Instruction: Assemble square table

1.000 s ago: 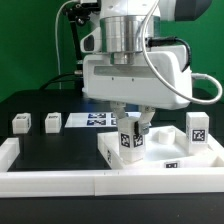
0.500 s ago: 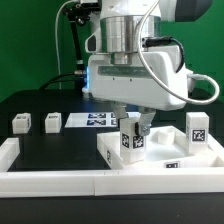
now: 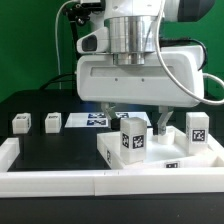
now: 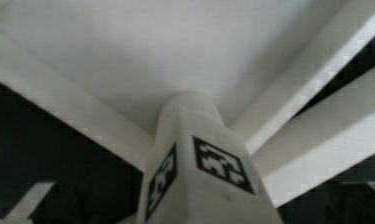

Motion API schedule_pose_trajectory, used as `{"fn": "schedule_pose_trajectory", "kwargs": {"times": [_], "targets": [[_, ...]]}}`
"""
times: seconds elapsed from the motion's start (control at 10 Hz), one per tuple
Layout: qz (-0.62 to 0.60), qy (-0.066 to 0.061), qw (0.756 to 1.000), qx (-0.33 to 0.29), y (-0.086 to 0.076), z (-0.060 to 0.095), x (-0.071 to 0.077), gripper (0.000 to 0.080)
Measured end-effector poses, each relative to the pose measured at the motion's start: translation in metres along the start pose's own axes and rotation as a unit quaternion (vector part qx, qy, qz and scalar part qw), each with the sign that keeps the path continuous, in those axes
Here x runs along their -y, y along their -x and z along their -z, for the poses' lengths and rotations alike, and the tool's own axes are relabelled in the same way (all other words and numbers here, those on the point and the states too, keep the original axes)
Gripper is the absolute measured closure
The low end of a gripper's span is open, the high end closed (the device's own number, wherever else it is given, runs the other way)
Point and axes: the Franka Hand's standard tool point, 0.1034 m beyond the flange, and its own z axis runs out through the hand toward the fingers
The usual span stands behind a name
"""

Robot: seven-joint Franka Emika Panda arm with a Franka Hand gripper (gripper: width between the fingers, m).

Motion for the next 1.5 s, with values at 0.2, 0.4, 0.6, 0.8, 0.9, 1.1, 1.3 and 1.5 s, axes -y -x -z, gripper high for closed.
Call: {"fn": "schedule_pose_trajectory", "kwargs": {"times": [0.2,0.4,0.6,0.8,0.9,1.1,1.3,1.5], "targets": [[0.08,0.0,0.997,0.002,0.002,0.0,0.003,0.0151],[0.161,-0.001,0.987,0.002,0.003,-0.001,0.005,0.0151],[0.237,0.001,0.971,0.002,0.002,-0.001,0.002,0.0151],[0.303,0.003,0.953,0.002,0.0,-0.001,-0.003,0.0151],[0.327,0.004,0.945,0.002,-0.001,-0.001,-0.003,0.0151],[0.38,0.009,0.925,0.0,-0.002,0.0,-0.005,0.0151],[0.379,0.009,0.925,0.0,-0.002,0.0,-0.006,0.0276],[0.379,0.009,0.925,0.0,-0.003,0.0,-0.006,0.0509]]}}
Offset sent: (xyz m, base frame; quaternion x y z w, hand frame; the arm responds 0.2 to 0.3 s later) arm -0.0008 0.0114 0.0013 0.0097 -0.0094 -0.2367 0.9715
